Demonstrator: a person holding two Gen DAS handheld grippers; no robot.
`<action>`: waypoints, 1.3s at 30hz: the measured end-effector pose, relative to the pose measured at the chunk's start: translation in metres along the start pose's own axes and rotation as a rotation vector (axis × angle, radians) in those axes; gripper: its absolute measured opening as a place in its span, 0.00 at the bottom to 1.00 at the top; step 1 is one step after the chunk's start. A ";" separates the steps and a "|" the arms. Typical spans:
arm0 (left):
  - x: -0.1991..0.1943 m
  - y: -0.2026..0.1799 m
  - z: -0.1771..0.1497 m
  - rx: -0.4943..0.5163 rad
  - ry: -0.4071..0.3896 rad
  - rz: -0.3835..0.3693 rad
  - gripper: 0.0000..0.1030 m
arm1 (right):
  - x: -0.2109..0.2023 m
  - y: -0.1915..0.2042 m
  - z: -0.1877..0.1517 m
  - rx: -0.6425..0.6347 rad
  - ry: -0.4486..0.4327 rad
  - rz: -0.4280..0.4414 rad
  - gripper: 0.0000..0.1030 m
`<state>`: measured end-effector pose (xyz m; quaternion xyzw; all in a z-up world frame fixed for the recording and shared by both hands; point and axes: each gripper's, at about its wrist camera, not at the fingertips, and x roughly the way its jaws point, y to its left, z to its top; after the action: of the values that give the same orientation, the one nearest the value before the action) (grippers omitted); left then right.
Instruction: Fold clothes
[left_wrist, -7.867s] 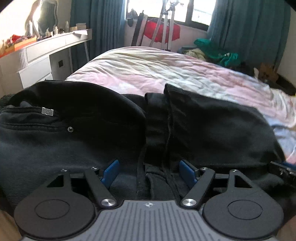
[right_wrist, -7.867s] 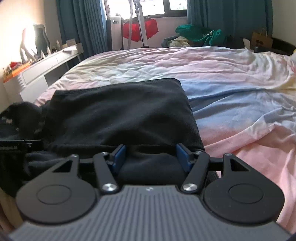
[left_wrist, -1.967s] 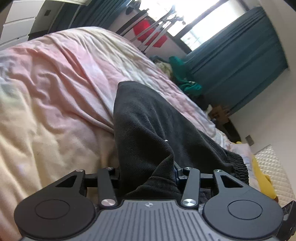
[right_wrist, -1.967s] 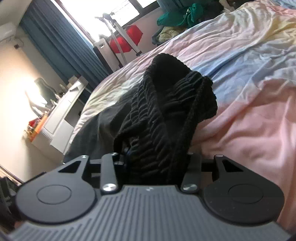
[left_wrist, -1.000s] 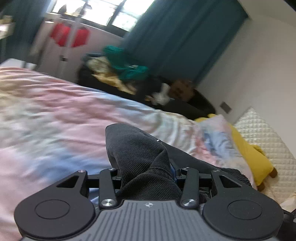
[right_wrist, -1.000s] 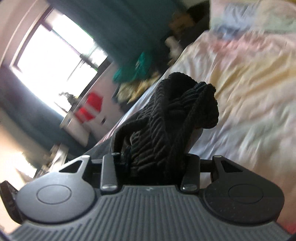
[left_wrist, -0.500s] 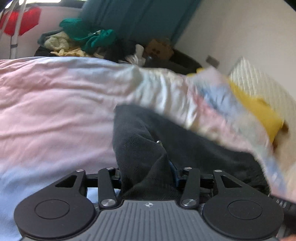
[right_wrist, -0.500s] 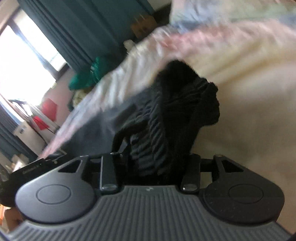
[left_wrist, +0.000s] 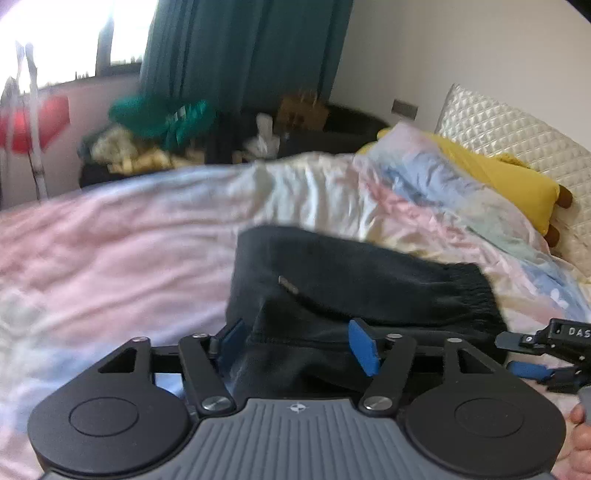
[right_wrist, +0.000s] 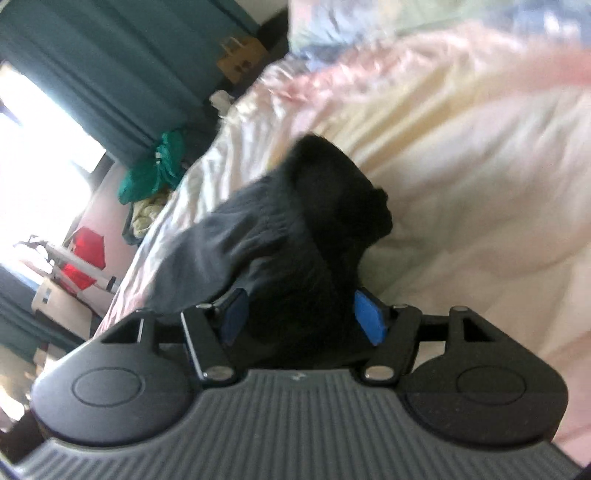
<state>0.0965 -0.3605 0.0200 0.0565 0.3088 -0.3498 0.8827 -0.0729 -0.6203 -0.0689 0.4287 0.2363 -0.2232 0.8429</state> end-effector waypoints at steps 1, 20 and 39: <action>-0.016 -0.004 0.004 0.009 -0.019 0.004 0.71 | -0.014 0.008 0.000 -0.020 -0.009 0.013 0.65; -0.280 -0.059 -0.034 0.097 -0.259 0.016 1.00 | -0.221 0.121 -0.089 -0.447 -0.265 0.079 0.68; -0.326 -0.021 -0.129 0.033 -0.299 0.119 1.00 | -0.213 0.114 -0.191 -0.596 -0.400 -0.009 0.84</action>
<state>-0.1663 -0.1461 0.1098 0.0365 0.1643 -0.3066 0.9369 -0.2138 -0.3644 0.0278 0.1108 0.1235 -0.2276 0.9595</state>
